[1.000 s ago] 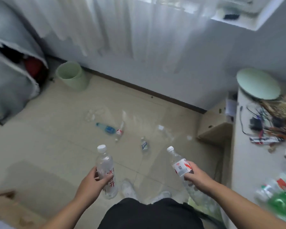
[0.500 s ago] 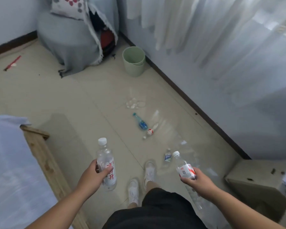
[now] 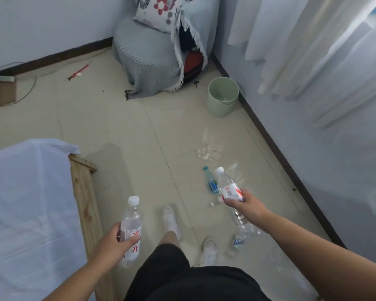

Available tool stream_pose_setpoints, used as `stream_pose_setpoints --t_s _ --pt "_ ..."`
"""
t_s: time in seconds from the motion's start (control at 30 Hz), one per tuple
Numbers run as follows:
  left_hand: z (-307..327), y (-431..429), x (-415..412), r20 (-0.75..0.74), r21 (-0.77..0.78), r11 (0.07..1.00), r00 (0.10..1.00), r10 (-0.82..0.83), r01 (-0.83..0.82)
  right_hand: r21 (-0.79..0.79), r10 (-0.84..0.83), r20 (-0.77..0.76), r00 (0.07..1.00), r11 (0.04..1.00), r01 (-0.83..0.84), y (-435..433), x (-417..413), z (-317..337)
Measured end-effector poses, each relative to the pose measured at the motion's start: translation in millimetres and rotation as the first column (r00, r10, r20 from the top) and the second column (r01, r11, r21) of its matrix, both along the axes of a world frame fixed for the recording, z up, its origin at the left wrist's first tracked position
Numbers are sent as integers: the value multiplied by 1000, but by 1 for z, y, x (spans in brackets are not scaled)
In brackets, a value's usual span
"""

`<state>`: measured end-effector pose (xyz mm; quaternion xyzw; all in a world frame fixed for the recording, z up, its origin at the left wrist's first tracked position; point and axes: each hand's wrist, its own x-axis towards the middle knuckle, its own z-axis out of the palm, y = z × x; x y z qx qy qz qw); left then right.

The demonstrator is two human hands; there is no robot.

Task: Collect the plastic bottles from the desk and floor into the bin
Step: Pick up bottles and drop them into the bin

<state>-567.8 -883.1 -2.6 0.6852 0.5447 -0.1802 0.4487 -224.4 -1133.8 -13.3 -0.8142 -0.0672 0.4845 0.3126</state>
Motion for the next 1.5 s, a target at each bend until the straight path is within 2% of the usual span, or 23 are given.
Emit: stream_pose_setpoints --t_s 0.17,0.33,0.53,0.77,0.97,1.13,1.33,1.5 --pt "-21 78 23 -6 -16 999 999 44 -45 20 -14 15 1000 1000 13 90 47 5" --pt "-39 173 69 23 -34 999 1000 20 -19 -44 -23 -12 1000 999 22 156 75 2" --pt "-24 285 172 113 -4 998 991 -69 70 -126 -101 -26 995 987 97 194 100 -2" --pt "-5 373 302 235 6 993 966 -112 114 -218 -200 -82 976 960 178 217 149 -23" --pt "-12 422 386 201 20 993 972 -121 120 -213 -180 -107 978 965 154 278 234 -34" --pt "-13 453 419 147 6 992 981 -126 127 -144 -136 -38 990 981 129 356 325 -15" --pt "-23 529 469 76 8 980 977 -200 200 -51 -276 21 961 960 277 445 420 2" --pt "-46 606 534 52 -16 958 957 -285 287 -53 -362 41 931 930 364 500 454 -2"
